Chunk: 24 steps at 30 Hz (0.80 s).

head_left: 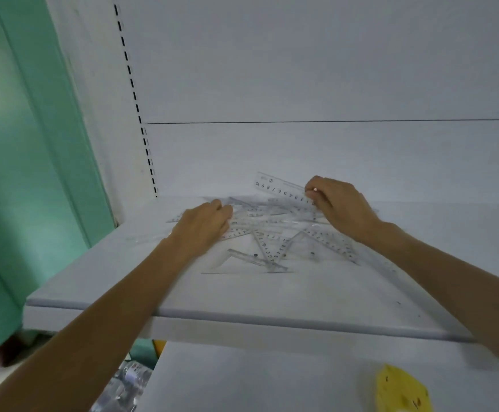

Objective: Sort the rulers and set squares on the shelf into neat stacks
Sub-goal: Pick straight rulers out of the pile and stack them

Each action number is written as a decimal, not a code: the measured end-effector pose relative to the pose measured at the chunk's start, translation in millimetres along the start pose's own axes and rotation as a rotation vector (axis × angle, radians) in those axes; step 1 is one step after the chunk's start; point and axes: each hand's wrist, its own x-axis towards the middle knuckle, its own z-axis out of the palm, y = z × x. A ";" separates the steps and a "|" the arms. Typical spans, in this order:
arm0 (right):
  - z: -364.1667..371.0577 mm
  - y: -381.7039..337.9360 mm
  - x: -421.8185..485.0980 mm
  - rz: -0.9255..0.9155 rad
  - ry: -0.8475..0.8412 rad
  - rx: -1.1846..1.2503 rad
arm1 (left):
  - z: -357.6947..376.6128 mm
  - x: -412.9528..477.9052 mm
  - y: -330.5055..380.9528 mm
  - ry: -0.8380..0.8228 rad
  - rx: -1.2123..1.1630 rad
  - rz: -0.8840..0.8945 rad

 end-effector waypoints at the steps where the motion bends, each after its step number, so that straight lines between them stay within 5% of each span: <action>1: -5.1 -4.4 -1.3 -0.011 0.050 -0.003 | -3.1 -1.1 0.9 0.061 -0.017 -0.010; 6: -28.9 -0.7 -19.2 0.091 0.157 -0.015 | -19.0 3.8 7.7 0.245 -0.100 0.040; 13: -80.3 51.4 -97.2 0.470 0.011 -0.008 | -21.0 30.4 81.8 -0.097 -0.460 0.233; 24: -220.5 125.8 -249.3 0.798 0.106 -0.205 | -35.1 72.2 303.0 -0.045 -0.614 0.516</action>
